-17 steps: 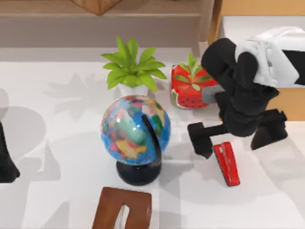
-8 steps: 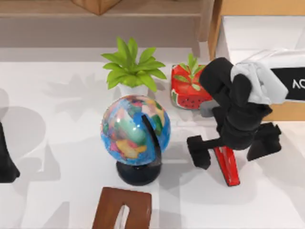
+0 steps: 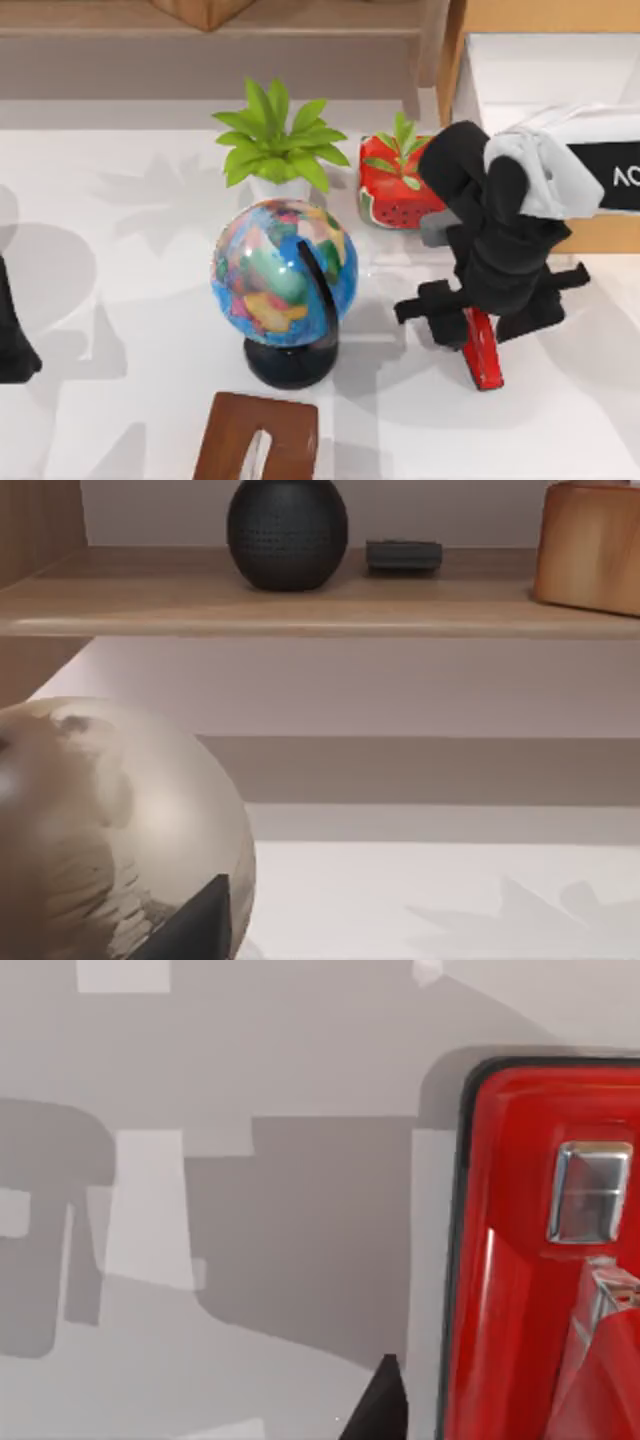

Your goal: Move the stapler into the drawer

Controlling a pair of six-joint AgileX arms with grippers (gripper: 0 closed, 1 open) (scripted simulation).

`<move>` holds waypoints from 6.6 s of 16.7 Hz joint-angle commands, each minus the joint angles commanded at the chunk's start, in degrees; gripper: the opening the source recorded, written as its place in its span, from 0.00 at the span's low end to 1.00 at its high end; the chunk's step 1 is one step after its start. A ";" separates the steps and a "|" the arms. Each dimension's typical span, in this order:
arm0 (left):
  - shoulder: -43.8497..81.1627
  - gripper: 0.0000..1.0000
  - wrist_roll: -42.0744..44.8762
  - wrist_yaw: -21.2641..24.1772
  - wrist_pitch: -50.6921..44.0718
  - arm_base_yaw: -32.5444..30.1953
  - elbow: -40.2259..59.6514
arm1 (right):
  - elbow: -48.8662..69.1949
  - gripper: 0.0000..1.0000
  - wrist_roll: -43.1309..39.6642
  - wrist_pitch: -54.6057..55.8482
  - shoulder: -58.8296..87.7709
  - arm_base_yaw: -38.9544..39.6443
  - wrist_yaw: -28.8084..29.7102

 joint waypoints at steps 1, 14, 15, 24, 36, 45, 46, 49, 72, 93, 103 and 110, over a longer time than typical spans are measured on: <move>0.00 1.00 0.00 0.00 0.00 0.00 0.00 | 0.00 0.25 0.00 0.00 0.00 0.00 0.00; 0.00 1.00 0.00 0.00 0.00 0.00 0.00 | 0.11 0.00 0.05 -0.22 -0.19 0.01 0.02; 0.00 1.00 0.00 0.00 0.00 0.00 0.00 | 0.47 0.00 0.06 -0.89 -0.48 -0.01 0.02; 0.00 1.00 0.00 0.00 0.00 0.00 0.00 | 3.30 0.00 0.04 -6.14 -2.74 0.00 -0.04; 0.00 1.00 0.00 0.00 0.00 0.00 0.00 | 23.99 0.00 -4.18 -12.58 -9.00 -2.99 -2.43; 0.00 1.00 0.00 0.00 0.00 0.00 0.00 | 46.80 0.00 -9.13 -20.30 3.85 -15.84 -0.64; 0.00 1.00 0.00 0.00 0.00 0.00 0.00 | 48.75 0.00 -9.61 -21.44 6.11 -17.28 -0.39; 0.00 1.00 0.00 0.00 0.00 0.00 0.00 | 53.59 0.00 -10.86 -25.22 13.38 -20.91 0.15; 0.00 1.00 0.00 0.00 0.00 0.00 0.00 | 63.97 0.00 -7.32 -34.22 20.42 -22.30 1.95; 0.00 1.00 0.00 0.00 0.00 0.00 0.00 | 59.43 0.30 -11.80 -32.28 28.77 -24.14 -0.63; 0.00 1.00 0.00 0.00 0.00 0.00 0.00 | 59.43 1.00 -11.80 -32.28 28.77 -24.14 -0.63; 0.00 1.00 0.00 0.00 0.00 0.00 0.00 | 59.43 1.00 -11.80 -32.28 28.77 -24.14 -0.63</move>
